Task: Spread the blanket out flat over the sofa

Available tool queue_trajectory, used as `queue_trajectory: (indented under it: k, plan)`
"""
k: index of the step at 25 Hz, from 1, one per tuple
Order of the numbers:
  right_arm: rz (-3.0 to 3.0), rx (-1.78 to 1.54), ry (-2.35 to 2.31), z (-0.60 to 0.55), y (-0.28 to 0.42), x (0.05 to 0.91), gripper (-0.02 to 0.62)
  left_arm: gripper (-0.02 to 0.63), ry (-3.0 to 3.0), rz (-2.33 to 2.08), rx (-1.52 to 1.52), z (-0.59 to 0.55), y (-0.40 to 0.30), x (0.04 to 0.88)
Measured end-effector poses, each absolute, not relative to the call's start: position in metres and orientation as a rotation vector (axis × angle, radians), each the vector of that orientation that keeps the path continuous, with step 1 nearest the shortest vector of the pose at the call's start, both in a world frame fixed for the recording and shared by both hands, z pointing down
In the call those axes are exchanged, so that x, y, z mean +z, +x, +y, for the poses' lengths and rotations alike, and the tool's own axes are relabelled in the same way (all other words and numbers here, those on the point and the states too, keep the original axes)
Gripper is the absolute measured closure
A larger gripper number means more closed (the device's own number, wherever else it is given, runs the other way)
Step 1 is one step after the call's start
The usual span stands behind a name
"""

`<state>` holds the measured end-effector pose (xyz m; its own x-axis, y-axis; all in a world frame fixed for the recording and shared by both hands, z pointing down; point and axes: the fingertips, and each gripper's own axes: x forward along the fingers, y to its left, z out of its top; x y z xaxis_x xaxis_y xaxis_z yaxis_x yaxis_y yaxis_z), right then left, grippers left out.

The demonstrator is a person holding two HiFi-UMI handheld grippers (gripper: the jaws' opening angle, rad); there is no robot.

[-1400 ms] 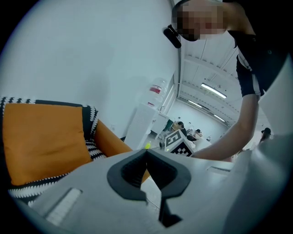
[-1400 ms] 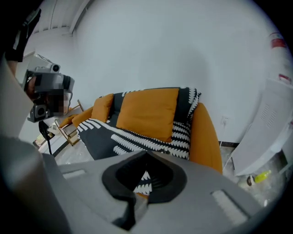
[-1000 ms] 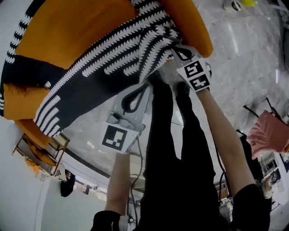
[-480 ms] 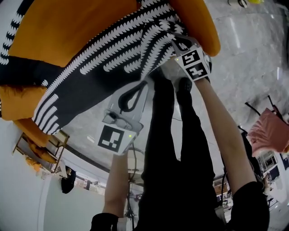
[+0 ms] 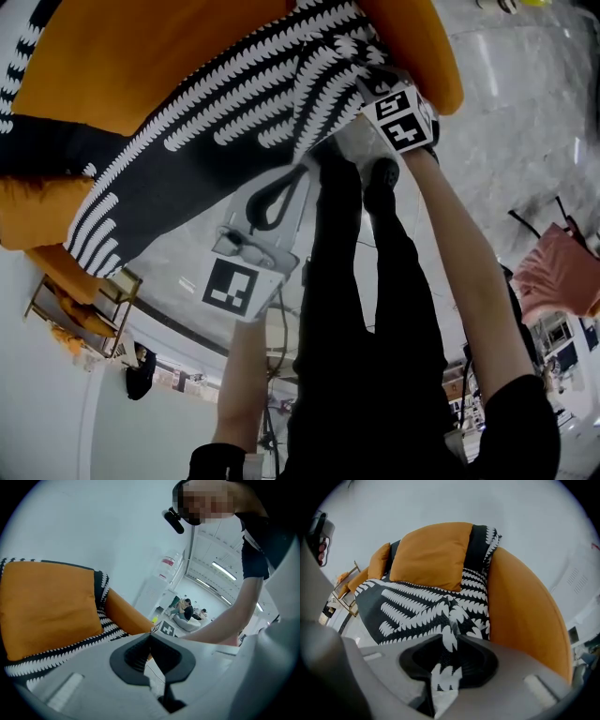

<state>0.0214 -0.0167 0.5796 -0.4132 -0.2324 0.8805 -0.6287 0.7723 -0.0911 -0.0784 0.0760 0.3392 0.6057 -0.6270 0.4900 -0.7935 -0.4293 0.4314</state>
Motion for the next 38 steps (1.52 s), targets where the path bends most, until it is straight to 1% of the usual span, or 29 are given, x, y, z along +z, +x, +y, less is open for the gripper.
queue_trajectory:
  k: [5, 11, 14, 17, 20, 26, 30, 38]
  plan:
    - [-1.961, 0.56, 0.636, -0.019, 0.023, 0.604, 0.491, 0.595, 2.178, -1.119, 0.345, 0.077, -0.079, 0.352]
    - [-1.937, 0.575, 0.599, -0.017, 0.021, 0.601, 0.491, 0.595, 2.168, -1.121, 0.343, 0.079, -0.079, 0.343]
    - [-1.936, 0.568, 0.58, -0.012, 0.022, 0.598, 0.513, 0.595, 2.168, -1.123, 0.339, 0.083, -0.075, 0.339]
    - [-1.934, 0.555, 0.555, -0.004, 0.021, 0.594, 0.555, 0.595, 2.167, -1.118, 0.343, 0.091, -0.073, 0.336]
    - [-1.944, 0.539, 0.538, 0.001, 0.021, 0.591, 0.571, 0.595, 2.166, -1.127, 0.348, 0.097, -0.069, 0.337]
    - [-1.979, 0.49, 0.523, 0.011, 0.024, 0.573, 0.577, 0.595, 2.159, -1.152, 0.342, 0.11, -0.055, 0.33]
    - [-2.03, 0.465, 0.518, 0.016, 0.029, 0.546, 0.58, 0.595, 2.158, -1.166, 0.329, 0.117, -0.036, 0.321]
    - [-2.127, 0.451, 0.5, 0.044, 0.064, 0.51, 0.581, 0.595, 2.182, -1.173, 0.331, 0.136, 0.02, 0.31]
